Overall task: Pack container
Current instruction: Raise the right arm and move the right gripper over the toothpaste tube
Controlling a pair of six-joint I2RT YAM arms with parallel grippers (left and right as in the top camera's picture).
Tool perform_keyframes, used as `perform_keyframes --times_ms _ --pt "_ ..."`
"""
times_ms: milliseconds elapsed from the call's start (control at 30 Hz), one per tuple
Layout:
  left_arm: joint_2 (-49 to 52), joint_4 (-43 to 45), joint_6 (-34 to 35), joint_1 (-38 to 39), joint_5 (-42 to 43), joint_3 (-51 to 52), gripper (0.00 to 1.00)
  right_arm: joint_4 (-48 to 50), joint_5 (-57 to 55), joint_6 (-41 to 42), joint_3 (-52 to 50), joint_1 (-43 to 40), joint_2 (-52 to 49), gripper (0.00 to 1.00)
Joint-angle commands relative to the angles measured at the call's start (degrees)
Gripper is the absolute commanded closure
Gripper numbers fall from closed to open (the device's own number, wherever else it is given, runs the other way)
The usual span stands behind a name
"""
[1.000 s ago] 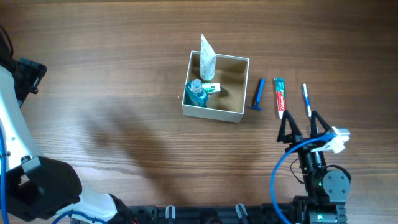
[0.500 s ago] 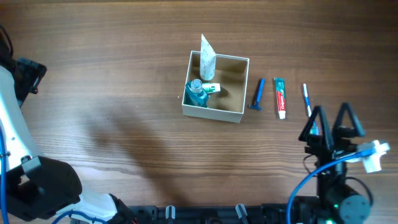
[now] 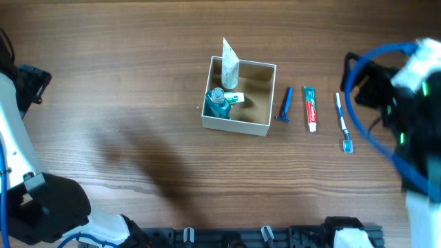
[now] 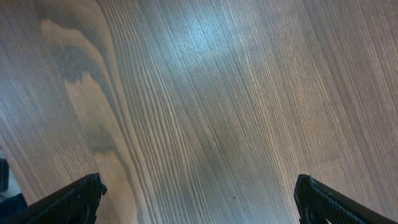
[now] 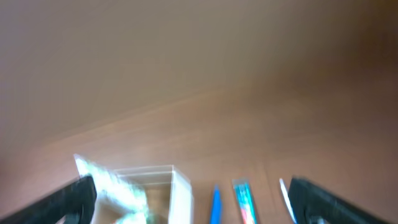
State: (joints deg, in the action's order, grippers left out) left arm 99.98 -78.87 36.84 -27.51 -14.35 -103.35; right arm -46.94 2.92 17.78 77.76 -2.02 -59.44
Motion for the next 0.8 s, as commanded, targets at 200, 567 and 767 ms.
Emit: perform_keyframes --times_ms 200,567,767 --pt "0.2 0.0 1.1 -0.3 -0.7 0.3 0.0 -26.5 9.2 -1.3 17.5 0.2 -30.3 0.0" --pt "0.2 0.0 1.1 -0.3 -0.7 0.3 0.0 -25.8 3.5 -12.5 17.5 0.2 -49.1 0.0" --pt "0.2 0.0 1.1 -0.3 -0.7 0.3 0.0 -23.8 0.3 -19.9 17.4 0.2 -53.6 0.0"
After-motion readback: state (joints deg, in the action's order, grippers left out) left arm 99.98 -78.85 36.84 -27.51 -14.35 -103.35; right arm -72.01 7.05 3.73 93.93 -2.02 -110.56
